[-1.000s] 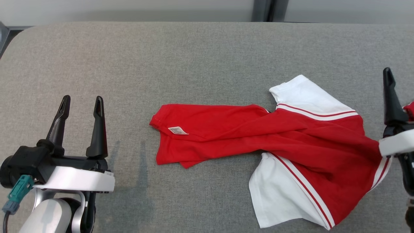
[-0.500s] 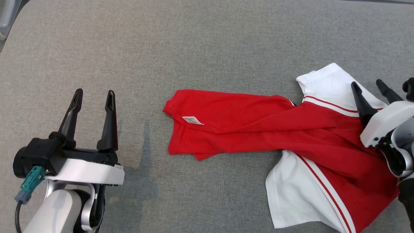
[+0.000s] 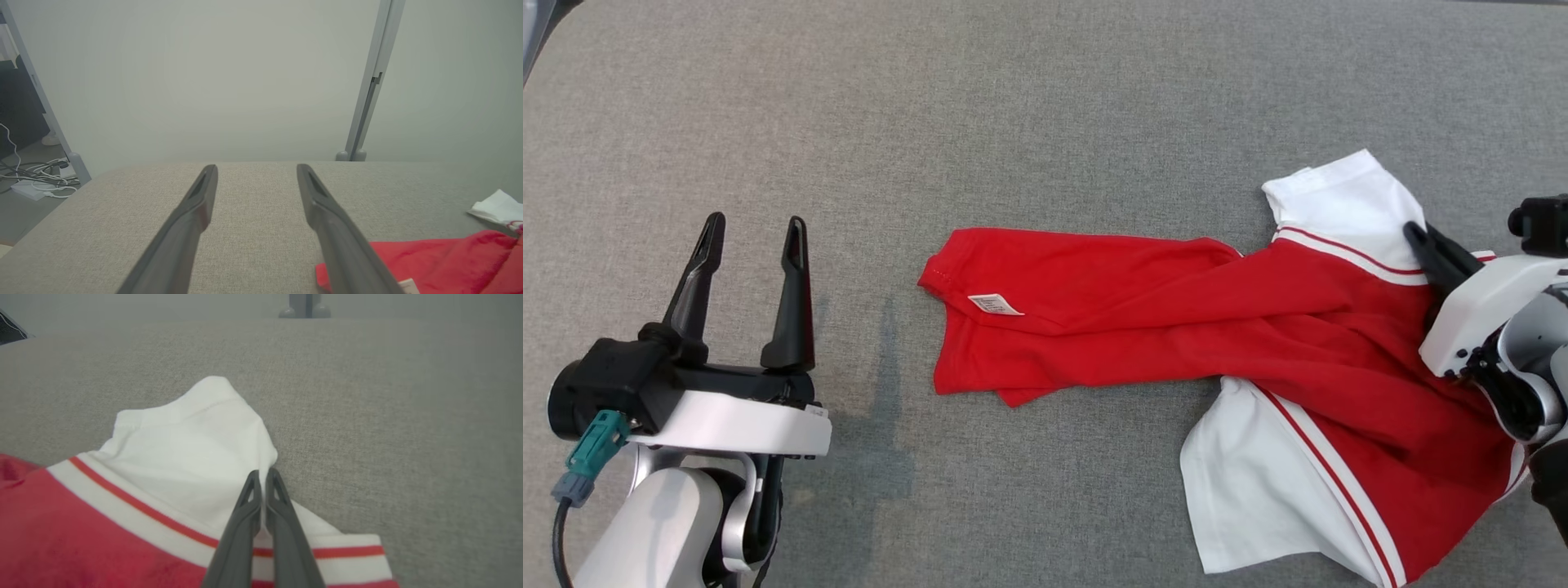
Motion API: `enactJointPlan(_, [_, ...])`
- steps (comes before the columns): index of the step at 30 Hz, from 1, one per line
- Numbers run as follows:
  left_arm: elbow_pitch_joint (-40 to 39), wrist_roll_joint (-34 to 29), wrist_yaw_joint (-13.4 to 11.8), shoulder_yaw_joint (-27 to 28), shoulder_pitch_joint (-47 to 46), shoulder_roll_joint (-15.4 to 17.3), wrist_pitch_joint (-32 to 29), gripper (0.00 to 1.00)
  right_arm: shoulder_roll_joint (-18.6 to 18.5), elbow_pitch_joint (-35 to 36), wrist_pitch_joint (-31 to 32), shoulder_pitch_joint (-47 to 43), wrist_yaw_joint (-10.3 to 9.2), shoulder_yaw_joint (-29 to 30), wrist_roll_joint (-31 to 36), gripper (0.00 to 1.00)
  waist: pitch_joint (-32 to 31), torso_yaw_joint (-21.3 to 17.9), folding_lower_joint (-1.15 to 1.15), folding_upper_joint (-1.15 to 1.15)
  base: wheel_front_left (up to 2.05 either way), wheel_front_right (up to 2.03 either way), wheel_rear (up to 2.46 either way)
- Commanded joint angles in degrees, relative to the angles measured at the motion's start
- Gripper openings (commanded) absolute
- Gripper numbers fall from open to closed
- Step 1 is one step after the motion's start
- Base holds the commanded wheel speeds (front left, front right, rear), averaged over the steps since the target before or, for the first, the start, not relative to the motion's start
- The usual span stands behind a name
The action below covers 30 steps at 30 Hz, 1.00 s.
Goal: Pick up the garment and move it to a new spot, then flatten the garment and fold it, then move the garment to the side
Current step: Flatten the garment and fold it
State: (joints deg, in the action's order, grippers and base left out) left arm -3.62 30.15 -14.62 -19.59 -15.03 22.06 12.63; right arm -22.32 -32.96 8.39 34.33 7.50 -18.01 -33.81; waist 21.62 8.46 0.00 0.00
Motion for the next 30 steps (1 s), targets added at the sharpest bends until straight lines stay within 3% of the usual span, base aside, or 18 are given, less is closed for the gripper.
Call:
enactJointPlan(1, [-0.2,0.27,-0.16,0.43,-0.78,0.14,0.24,1.0,-1.12,-0.24,-1.63,0.99,0.0,-0.09,-0.32,0.0,-0.14,-0.15,0.0,0.0,0.0,0.0,0.0])
enactJointPlan(6, [-0.72,0.44,-1.07,1.51,0.38,0.72,0.54,1.0,-1.87,1.64,-7.94,4.27,0.0,1.22,1.57,0.0,-0.71,-1.22,0.0,0.0,0.0,0.0,0.0])
enactJointPlan(11, [-1.63,0.28,-1.73,1.95,1.76,1.53,0.28,1.0,-0.38,5.03,-13.42,5.11,0.01,3.47,6.75,0.0,-1.27,-2.42,0.0,0.0,0.0,0.0,0.0])
enactJointPlan(16, [-2.61,0.3,-2.34,2.09,2.22,1.92,-0.15,1.0,2.25,11.95,-14.6,-1.76,0.01,3.43,13.53,0.0,-1.51,-3.58,0.0,0.0,0.0,0.0,0.0])
enactJointPlan(21, [-3.16,0.34,-2.77,2.02,2.83,2.25,-0.63,1.0,6.87,18.53,-12.65,-14.27,0.0,4.85,20.72,0.0,-1.86,-4.63,0.0,0.0,0.0,0.0,0.0])
enactJointPlan(27, [-3.64,0.37,-3.15,1.83,3.12,2.7,-1.25,1.0,11.71,20.58,-11.15,-22.79,0.01,6.69,22.78,0.0,-2.33,-5.42,0.0,0.0,0.0,0.0,0.0])
enactJointPlan(28, [-3.72,0.38,-3.18,1.71,3.16,2.74,-1.28,1.0,12.49,20.79,-11.13,-23.4,0.01,7.01,22.69,0.28,-2.44,-5.47,0.0,0.0,0.0,0.0,0.0])
enactJointPlan(29, [-3.77,0.39,-3.18,1.65,3.18,2.77,-1.42,1.0,13.29,21.09,-11.33,-24.05,0.01,7.37,22.26,0.73,-2.56,-5.5,0.0,0.0,0.0,0.0,0.0])
enactJointPlan(30, [-3.77,0.38,-3.21,1.55,3.19,2.81,-1.48,1.0,13.91,21.46,-11.62,-24.54,0.01,7.65,22.09,1.0,-2.68,-5.53,0.0,0.0,0.0,0.0,0.0])
